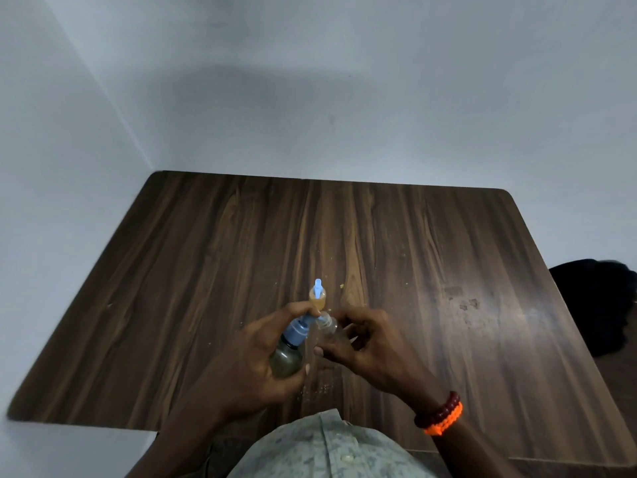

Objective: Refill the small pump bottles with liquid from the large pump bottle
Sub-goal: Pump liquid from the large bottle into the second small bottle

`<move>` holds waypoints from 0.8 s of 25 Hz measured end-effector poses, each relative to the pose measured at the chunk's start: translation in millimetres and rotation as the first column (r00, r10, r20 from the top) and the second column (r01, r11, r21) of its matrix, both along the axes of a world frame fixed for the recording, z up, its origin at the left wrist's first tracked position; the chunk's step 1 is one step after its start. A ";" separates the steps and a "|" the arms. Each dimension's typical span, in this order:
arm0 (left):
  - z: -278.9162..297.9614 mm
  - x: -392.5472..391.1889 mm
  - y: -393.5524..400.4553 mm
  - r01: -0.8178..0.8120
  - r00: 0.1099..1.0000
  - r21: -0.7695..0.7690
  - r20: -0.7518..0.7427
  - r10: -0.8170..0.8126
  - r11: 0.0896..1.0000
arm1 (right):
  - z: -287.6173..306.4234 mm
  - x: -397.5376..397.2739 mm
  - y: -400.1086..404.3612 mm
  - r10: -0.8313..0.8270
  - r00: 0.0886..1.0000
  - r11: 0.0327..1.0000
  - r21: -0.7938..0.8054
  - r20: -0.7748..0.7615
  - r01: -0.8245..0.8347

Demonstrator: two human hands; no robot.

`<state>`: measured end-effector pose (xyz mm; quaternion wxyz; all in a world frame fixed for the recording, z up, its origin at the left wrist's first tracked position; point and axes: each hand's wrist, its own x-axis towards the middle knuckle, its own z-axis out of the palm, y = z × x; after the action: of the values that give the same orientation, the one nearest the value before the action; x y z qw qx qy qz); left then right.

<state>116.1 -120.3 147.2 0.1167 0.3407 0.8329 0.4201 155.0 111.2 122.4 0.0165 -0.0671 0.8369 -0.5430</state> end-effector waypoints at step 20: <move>3.3 -1.3 -3.7 0.020 1.000 -0.050 0.015 -0.020 0.999 | -0.8 0.8 -3.3 -0.038 0.999 0.999 -0.022 -0.008 0.038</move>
<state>114.8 -124.0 150.5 0.1356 0.3429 0.8389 0.4004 155.8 107.9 121.6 0.0020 -0.0537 0.8320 -0.5521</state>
